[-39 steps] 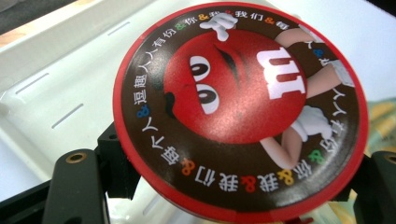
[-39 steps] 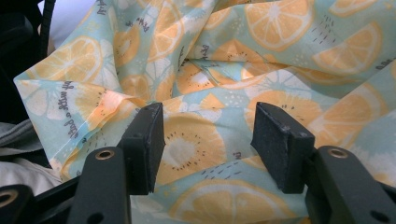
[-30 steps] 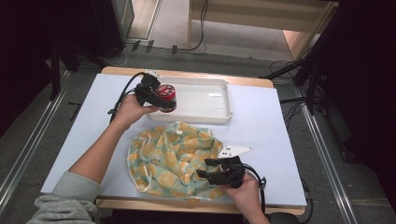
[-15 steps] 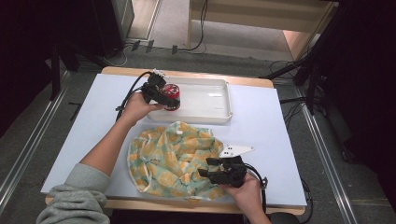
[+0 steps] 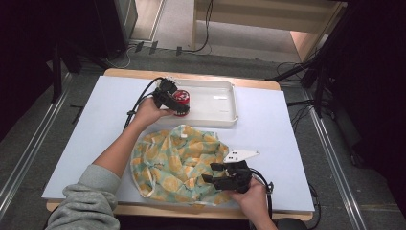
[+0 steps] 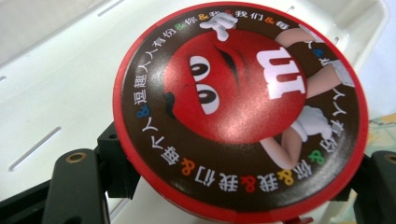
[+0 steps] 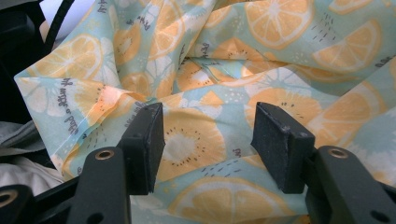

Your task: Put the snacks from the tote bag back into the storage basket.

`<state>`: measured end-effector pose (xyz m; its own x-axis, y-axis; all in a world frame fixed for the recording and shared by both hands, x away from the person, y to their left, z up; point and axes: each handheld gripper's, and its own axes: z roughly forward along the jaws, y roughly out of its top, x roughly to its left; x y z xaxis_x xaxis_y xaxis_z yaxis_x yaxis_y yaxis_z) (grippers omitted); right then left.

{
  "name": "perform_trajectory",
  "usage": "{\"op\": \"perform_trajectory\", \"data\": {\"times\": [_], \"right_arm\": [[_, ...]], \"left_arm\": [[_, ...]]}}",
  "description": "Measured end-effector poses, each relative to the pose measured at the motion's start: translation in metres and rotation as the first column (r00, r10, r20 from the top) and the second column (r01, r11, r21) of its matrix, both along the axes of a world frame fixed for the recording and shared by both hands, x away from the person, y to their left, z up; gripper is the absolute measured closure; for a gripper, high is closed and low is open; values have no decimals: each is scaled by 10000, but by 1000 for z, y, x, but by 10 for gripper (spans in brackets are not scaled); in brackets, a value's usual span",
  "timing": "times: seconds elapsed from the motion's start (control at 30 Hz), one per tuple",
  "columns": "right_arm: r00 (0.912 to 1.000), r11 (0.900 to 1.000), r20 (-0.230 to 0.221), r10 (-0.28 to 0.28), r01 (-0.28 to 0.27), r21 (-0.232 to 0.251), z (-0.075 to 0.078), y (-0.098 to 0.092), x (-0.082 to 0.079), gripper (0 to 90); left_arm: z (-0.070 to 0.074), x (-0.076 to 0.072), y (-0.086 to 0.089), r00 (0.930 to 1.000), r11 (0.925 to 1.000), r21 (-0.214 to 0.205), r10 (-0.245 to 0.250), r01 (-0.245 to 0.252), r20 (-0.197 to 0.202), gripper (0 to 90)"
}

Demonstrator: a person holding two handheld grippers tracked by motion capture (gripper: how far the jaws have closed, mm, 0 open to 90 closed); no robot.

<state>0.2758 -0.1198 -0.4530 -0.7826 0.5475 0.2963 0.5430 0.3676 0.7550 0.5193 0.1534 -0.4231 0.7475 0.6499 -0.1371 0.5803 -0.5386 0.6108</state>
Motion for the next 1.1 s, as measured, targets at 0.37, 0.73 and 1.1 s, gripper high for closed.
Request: {"op": "perform_trajectory", "data": {"times": [0.37, 0.73, 1.1], "right_arm": [[10000, 10000, -63, -11, 11, 7, 0, 0, 0, 449], [10000, 10000, -20, 32, -32, 0, 0, 0, 0, 449], [10000, 10000, -32, 85, -85, -18, 0, 0, 0, 448]], "left_arm": [[-12, 9, 4, 9987, 9981, 346, 505, -506, 39, 256], [-14, 11, 5, 9993, 9989, 269, 378, -378, -2, 255], [-18, 10, 2, 9994, 9983, 577, -9, 29, -334, 216]]}}
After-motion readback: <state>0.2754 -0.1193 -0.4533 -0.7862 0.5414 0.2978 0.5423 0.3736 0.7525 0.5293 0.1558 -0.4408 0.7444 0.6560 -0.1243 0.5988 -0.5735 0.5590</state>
